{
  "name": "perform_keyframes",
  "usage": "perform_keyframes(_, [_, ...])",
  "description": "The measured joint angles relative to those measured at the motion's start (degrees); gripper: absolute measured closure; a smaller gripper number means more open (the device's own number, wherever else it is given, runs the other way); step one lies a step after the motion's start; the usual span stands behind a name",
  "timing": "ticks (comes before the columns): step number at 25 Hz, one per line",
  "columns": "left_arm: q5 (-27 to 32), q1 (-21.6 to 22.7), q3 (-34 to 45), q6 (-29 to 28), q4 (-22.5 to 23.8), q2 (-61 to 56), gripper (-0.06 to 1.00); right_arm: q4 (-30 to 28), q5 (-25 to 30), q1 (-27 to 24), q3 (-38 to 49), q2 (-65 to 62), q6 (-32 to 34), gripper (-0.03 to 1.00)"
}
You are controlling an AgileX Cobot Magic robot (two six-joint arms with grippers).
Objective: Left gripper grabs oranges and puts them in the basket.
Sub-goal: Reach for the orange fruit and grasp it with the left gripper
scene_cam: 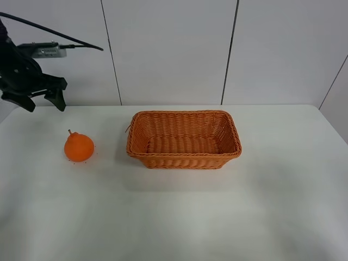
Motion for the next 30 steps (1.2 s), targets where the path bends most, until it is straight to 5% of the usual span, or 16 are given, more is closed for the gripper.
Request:
perform_keyframes(23, [-3.0,0.0,-4.0,2.7,-5.6,21.0,0.11,0.0,0.0,0.0,0.0,0.0,0.0,0.27])
perform_keyframes(26, [-3.0,0.0,-4.2,2.5,-5.7,21.0,0.28,0.0,0.0,0.0,0.0,0.0,0.0,0.27])
perform_keyframes(30, [-2.7,0.0,-4.3,2.2,-4.9,20.9,0.7,0.0,0.0,0.0,0.0,0.0,0.0,0.27])
